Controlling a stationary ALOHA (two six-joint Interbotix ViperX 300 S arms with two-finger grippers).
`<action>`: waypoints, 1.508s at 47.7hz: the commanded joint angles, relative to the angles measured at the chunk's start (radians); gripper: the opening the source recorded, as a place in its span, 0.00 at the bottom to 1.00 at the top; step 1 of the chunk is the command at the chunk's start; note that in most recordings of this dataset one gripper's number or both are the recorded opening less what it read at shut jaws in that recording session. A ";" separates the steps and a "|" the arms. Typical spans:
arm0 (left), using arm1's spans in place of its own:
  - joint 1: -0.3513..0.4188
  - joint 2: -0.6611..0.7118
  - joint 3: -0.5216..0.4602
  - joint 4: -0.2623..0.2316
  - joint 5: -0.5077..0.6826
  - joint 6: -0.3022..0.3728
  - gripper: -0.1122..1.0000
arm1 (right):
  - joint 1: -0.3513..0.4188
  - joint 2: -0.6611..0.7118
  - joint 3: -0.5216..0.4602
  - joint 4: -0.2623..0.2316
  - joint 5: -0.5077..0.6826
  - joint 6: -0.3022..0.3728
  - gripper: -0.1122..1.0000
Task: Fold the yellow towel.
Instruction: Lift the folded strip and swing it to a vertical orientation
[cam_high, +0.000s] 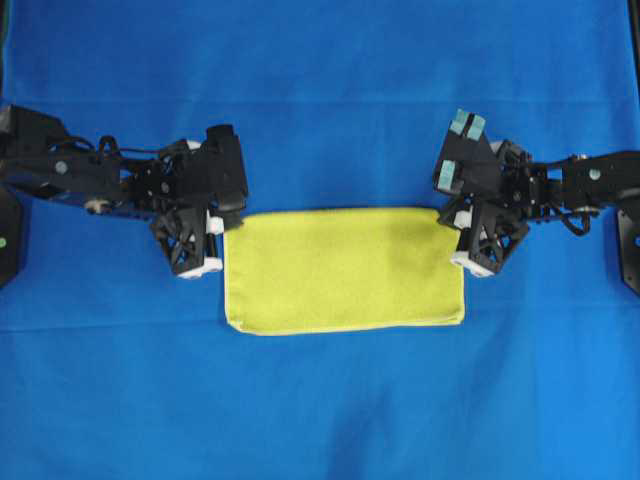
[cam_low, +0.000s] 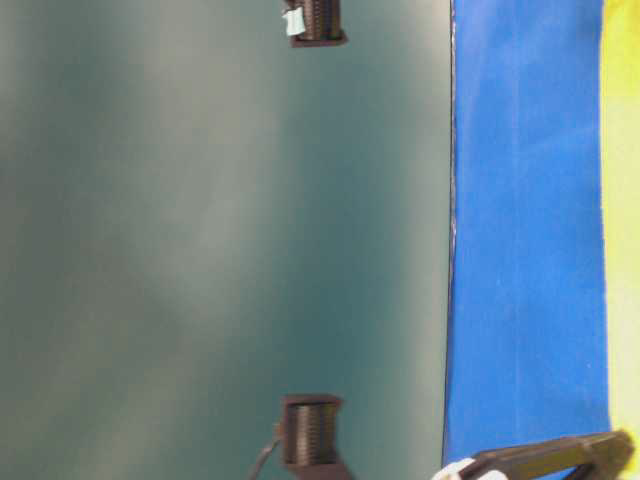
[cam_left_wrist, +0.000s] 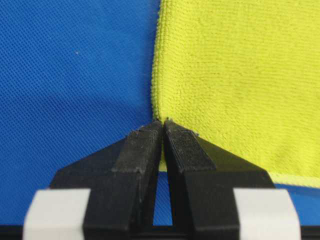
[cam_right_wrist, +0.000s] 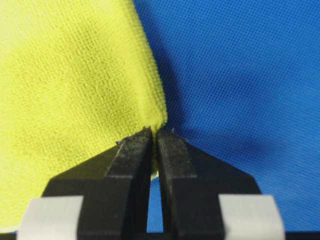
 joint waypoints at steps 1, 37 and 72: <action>-0.003 -0.091 -0.031 0.002 0.054 -0.003 0.12 | -0.005 -0.071 -0.021 0.003 0.035 0.003 0.13; -0.041 -0.376 -0.086 0.002 0.267 0.008 0.12 | -0.012 -0.367 -0.100 -0.006 0.213 0.003 0.13; -0.299 -0.055 -0.365 0.003 -0.098 0.146 0.12 | -0.360 -0.137 -0.325 -0.143 0.009 -0.025 0.13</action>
